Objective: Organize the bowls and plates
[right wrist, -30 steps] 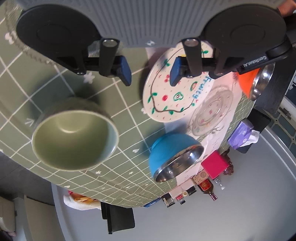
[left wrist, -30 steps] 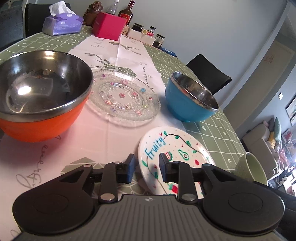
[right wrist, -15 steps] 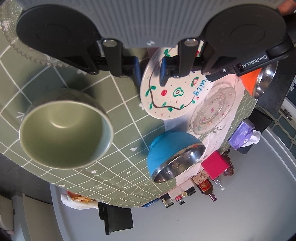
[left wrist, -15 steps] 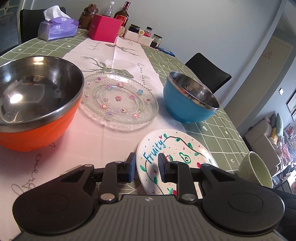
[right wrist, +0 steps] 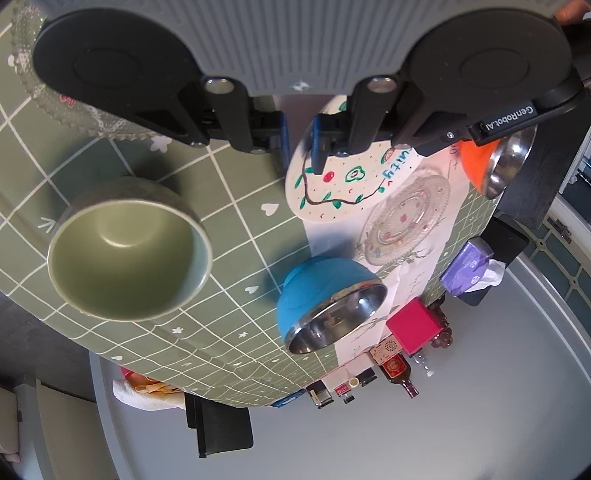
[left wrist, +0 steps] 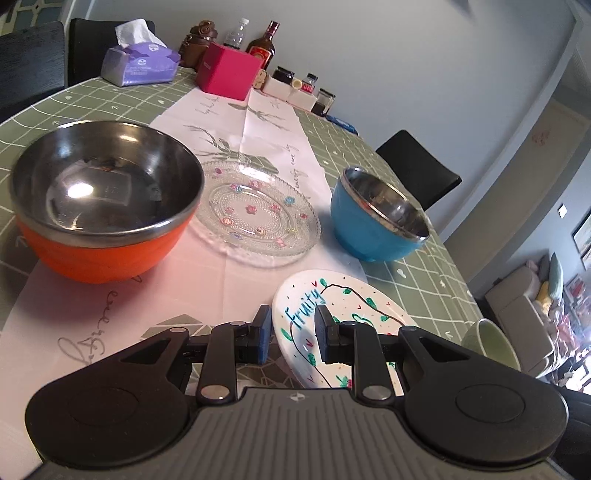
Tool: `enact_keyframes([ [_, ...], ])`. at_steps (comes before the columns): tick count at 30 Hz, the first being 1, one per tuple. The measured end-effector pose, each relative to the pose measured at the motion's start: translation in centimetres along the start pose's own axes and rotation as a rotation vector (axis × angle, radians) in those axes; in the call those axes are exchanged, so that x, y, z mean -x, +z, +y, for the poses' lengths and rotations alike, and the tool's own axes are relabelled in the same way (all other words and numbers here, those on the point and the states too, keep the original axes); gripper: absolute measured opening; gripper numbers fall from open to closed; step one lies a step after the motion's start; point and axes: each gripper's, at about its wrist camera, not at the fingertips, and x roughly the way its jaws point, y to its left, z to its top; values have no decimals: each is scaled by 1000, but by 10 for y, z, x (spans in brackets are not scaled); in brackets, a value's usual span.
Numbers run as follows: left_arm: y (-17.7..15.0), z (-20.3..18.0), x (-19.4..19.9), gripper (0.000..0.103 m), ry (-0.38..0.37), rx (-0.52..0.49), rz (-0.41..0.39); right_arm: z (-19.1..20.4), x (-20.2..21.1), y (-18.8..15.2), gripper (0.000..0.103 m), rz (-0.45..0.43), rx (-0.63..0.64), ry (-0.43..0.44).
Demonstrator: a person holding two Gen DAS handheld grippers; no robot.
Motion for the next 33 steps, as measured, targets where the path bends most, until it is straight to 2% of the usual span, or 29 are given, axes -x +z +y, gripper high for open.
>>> enact_keyframes([
  [6, -5, -7, 28, 27, -14, 6, -46, 5, 20, -4, 10, -18, 7, 17],
  [11, -13, -16, 46, 27, -22, 12, -54, 3, 42, -10, 10, -30, 2, 37],
  [16, -28, -34, 60, 27, -27, -27, -65, -8, 66, -18, 10, -55, -12, 33],
  [27, -71, -71, 63, 27, -109, -65, 1, -57, 113, -32, 10, -91, -75, -24],
  [33, -91, -89, 59, 27, -123, -129, 40, -81, 124, -40, 10, -91, -103, -69],
])
